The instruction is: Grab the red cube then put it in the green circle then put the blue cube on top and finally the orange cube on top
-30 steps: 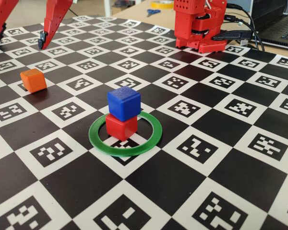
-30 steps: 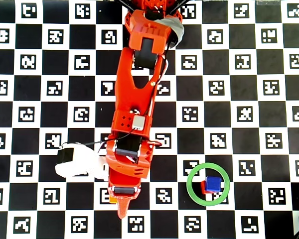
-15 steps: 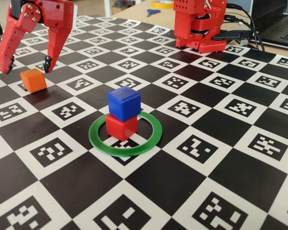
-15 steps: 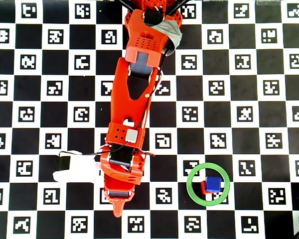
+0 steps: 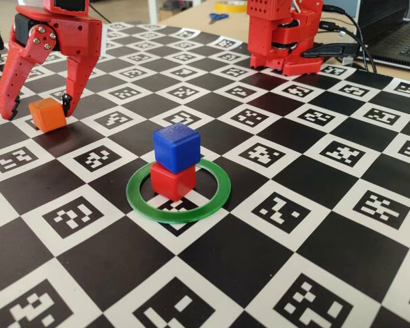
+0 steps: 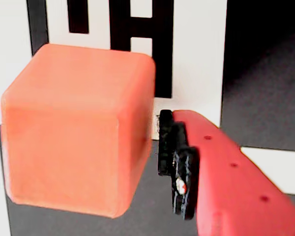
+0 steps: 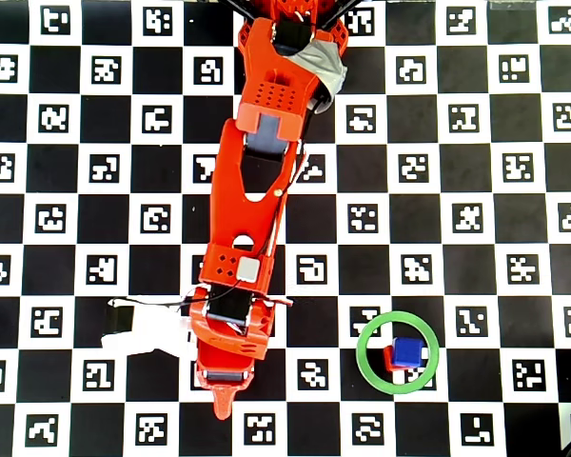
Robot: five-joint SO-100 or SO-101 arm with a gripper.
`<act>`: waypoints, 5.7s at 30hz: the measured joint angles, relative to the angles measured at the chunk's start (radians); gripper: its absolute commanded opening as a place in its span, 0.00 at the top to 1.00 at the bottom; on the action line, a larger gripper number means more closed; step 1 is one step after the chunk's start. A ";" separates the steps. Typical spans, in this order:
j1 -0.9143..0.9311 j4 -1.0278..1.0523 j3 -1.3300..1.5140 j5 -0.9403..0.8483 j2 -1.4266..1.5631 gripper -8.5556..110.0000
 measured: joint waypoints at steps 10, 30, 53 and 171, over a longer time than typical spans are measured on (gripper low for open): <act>0.000 0.000 0.000 -0.009 -0.005 0.67; 0.000 -0.025 0.000 -0.046 -0.005 0.85; 0.000 0.077 0.163 0.063 0.212 0.86; -0.554 0.356 -0.293 0.594 0.051 0.96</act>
